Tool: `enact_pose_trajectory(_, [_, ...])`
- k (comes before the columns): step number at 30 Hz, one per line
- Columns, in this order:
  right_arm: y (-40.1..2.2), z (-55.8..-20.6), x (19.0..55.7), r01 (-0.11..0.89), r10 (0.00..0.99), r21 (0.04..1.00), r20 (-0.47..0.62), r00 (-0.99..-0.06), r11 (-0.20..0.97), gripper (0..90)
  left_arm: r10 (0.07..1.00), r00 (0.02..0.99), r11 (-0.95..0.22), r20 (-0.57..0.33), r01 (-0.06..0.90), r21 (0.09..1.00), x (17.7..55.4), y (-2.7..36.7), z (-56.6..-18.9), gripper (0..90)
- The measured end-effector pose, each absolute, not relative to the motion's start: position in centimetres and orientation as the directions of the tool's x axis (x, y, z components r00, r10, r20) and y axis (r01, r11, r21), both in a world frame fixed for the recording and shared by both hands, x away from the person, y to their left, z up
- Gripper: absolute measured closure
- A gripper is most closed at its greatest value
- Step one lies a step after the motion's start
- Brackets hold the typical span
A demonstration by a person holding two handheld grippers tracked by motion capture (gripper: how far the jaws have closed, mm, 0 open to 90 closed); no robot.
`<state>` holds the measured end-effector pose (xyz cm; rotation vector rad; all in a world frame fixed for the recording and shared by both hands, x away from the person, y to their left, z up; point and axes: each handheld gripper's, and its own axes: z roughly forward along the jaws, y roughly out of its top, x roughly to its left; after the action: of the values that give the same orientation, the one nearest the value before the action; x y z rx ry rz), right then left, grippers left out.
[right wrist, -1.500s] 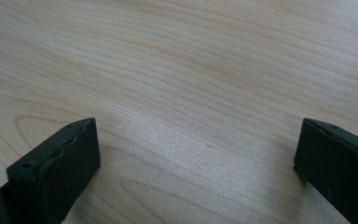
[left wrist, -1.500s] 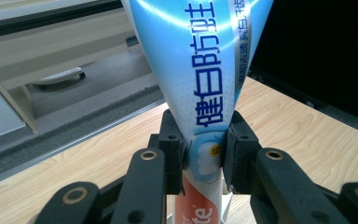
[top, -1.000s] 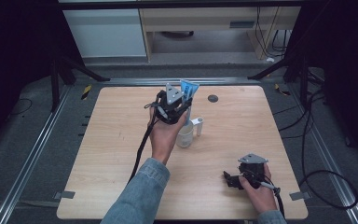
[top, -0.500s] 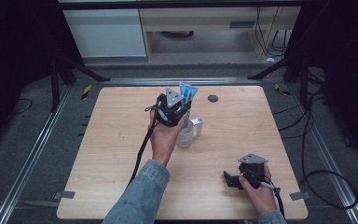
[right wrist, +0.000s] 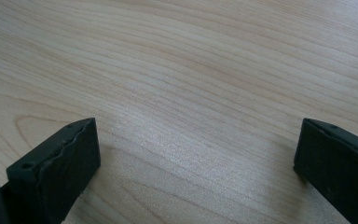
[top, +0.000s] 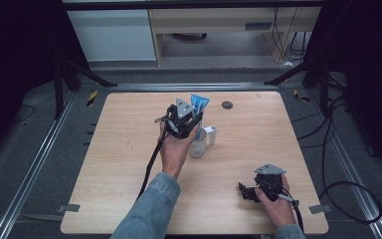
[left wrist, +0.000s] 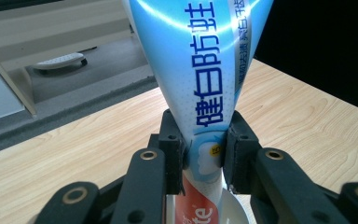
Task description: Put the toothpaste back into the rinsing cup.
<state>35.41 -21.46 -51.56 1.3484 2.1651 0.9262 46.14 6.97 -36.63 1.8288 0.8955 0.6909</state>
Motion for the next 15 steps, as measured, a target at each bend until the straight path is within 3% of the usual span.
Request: enact_pose_trajectory(15, [-21.5,-51.6,35.4,0.615,0.899,0.726,-0.008,-0.438,0.306,0.4,0.822,0.564,-0.294,0.078,0.303,0.906,46.4,7.3,-37.9,72.0])
